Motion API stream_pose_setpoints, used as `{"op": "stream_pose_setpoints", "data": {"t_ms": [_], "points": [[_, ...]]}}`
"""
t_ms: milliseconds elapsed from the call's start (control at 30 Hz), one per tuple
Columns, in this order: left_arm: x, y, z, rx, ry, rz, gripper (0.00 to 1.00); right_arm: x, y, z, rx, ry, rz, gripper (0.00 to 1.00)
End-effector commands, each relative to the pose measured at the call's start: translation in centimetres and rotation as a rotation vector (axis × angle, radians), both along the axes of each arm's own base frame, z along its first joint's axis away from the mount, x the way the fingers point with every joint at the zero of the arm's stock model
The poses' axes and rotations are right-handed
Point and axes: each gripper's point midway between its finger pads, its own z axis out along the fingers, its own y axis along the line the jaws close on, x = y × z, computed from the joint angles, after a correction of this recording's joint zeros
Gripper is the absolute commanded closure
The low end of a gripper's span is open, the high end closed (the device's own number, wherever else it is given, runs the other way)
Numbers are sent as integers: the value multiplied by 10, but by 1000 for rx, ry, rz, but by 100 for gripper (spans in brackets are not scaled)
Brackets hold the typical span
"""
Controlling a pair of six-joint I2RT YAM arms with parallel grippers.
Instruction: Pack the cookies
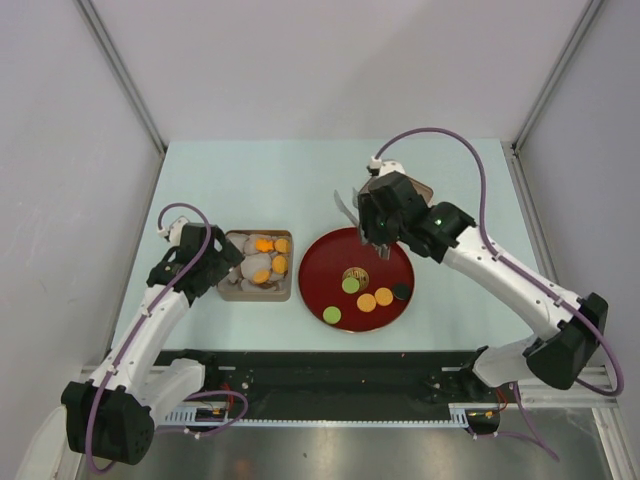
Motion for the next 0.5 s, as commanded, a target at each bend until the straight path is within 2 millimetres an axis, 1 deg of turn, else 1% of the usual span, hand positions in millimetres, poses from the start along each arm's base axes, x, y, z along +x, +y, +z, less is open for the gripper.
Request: {"op": "stream_pose_setpoints", "data": {"t_ms": [0, 33, 67, 100, 133, 167, 200, 267, 300, 367, 467], "points": [[4, -4, 0, -14, -16, -22, 0, 5, -37, -18, -32, 17, -113, 53], [4, -5, 0, -18, -17, -26, 0, 7, -44, -22, -35, 25, -136, 53], [4, -6, -1, -23, -15, -26, 0, 15, -59, -25, -29, 33, -189, 53], [4, -6, -1, -23, -18, -29, 0, 15, -66, -37, -31, 61, -202, 53], [4, -7, -1, -28, -16, -33, 0, 18, -74, -40, -20, 65, -222, 54], [4, -8, -2, -29, -14, -34, 0, 26, -85, -42, 14, 75, -254, 54], [4, -8, -3, -29, -14, -34, 0, 28, -94, -48, 23, 89, -277, 55], [4, -8, -3, -28, -12, -38, 0, 35, -103, -49, 59, 93, -294, 56], [3, -7, -3, -29, -12, -35, 0, 41, -115, -49, 69, 89, -331, 57], [3, -8, -3, -27, -11, -41, 0, 45, -124, -49, 83, 83, -358, 58], [3, -7, -4, -27, -11, -39, 0, 52, -145, -50, 88, 73, -436, 60]]}}
